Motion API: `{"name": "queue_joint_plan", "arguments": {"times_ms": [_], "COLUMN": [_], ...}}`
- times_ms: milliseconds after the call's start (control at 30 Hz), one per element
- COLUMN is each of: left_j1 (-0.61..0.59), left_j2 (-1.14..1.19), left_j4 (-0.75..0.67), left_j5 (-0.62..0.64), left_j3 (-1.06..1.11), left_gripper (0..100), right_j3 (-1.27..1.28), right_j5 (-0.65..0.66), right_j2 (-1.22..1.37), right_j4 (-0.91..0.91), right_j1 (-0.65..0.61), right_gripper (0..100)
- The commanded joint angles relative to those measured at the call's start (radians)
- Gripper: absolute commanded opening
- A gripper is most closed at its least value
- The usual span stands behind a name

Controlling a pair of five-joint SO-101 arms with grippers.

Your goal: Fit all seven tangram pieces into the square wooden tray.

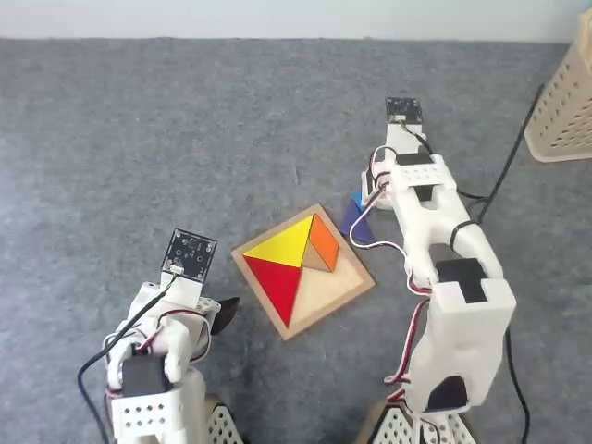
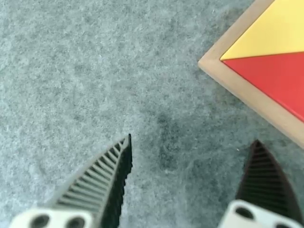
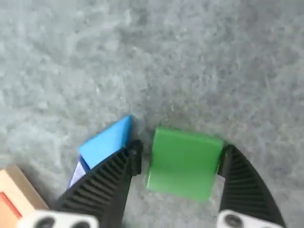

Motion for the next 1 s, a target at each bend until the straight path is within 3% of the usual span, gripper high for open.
{"name": "queue_joint_plan", "arguments": {"times_ms": [0, 133, 400, 600, 967], "left_j1": [0.005, 0.005, 0.005, 0.005, 0.005], "left_j2": [-0.014, -0.014, -0.014, -0.014, -0.014], "left_j4": [0.0, 0.0, 0.0, 0.0, 0.0], "left_j5": [-0.005, -0.005, -0.005, -0.005, -0.005], "left_j3": [-0.005, -0.005, -0.005, -0.005, -0.005], "left_gripper": [35, 35, 35, 35, 35], "right_j3": [-0.035, -0.035, -0.02, 0.196, 0.562], "right_j5": [-0.021, -0.018, -0.017, -0.015, 0.14], "right_j2": [-0.016, -0.016, -0.101, -0.352, -0.843], "right_j4": [0.073, 0.11, 0.18, 0.101, 0.059], "right_j1": [0.008, 0.007, 0.005, -0.004, -0.234], "right_gripper": [15.5, 4.2, 3.0, 3.0, 3.0]}}
